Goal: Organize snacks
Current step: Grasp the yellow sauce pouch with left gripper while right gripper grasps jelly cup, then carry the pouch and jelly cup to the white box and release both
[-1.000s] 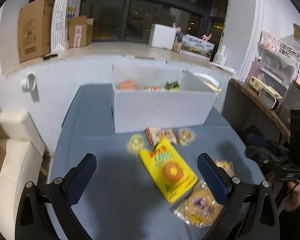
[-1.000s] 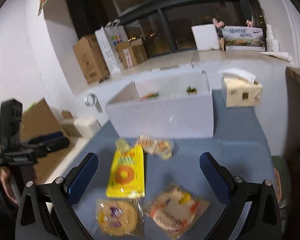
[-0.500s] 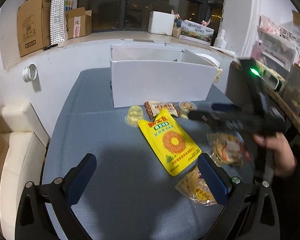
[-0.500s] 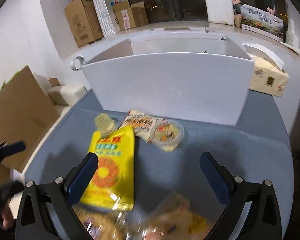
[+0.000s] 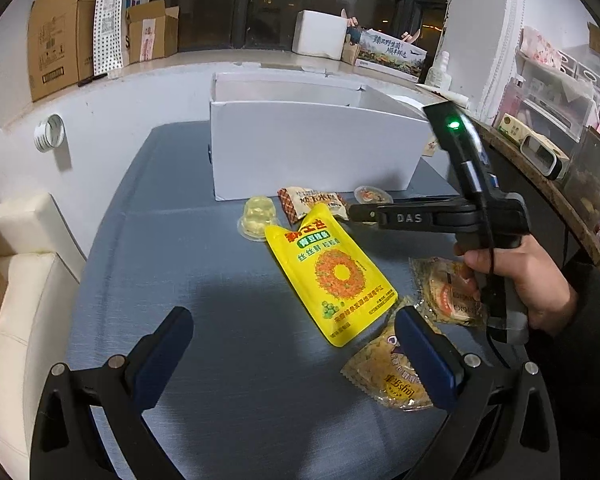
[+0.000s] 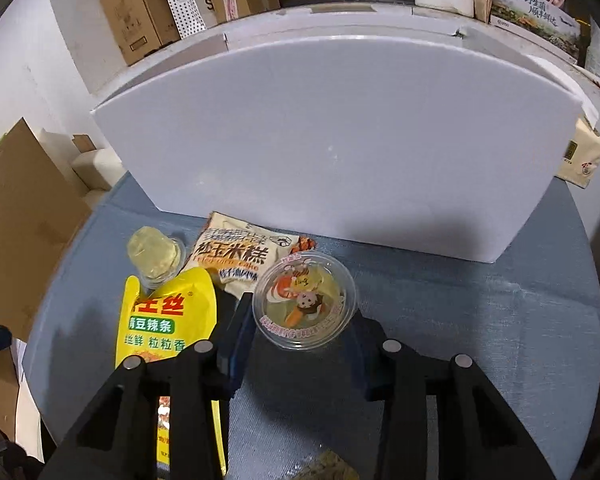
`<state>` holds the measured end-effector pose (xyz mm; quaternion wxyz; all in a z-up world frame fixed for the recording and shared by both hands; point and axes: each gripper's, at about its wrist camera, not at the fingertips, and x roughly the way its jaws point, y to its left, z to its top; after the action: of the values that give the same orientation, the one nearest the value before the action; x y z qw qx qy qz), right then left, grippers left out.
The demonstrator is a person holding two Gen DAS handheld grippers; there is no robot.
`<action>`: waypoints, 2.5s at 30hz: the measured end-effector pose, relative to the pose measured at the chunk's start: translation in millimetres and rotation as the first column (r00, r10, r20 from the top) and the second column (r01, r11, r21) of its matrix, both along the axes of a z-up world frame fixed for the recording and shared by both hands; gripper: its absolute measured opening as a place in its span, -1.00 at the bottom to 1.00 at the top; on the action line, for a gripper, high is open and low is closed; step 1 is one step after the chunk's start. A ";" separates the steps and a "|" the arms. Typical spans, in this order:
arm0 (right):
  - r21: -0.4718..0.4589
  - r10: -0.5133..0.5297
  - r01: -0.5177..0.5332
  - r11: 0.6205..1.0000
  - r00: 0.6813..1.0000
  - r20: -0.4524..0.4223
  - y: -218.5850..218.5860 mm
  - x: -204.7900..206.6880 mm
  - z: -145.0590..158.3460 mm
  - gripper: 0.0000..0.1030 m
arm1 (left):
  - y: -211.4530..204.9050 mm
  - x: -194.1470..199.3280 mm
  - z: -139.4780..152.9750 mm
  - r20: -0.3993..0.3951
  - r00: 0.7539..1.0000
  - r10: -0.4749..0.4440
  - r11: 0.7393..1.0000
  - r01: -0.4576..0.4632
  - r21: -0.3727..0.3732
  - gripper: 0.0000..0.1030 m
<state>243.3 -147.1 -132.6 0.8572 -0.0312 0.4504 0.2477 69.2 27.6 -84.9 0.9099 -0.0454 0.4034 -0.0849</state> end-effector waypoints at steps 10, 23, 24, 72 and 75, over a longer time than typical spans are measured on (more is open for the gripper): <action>0.114 -0.007 -0.004 0.994 0.995 0.102 -40.1 -57.5 54.3 -0.13 | -23.3 46.4 -17.6 -0.098 0.995 0.020 1.000 -0.019 0.013 1.00; 0.186 -0.114 0.082 0.979 0.979 0.172 -94.1 -127.3 70.4 -0.13 | -72.2 118.3 -60.4 -0.202 0.974 0.101 0.983 -0.066 0.172 0.95; 0.182 -0.117 0.086 0.980 0.979 0.170 -94.8 -128.2 68.3 -0.13 | -74.2 119.5 -62.6 -0.204 0.974 0.098 0.982 -0.062 0.177 0.82; 0.133 -0.130 0.106 0.985 0.974 0.187 -19.8 106.5 141.0 0.56 | 5.4 259.5 129.0 0.194 0.977 0.093 0.983 -0.120 0.136 0.56; 0.151 -0.165 0.139 0.979 0.970 0.178 -26.2 112.7 138.1 1.00 | 7.6 255.9 118.9 0.219 0.972 0.083 0.982 -0.118 0.150 1.00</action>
<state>356.0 -173.3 5.5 0.9128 0.0391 0.3498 0.2073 325.1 35.2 33.9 0.9515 0.0177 0.3070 -0.0098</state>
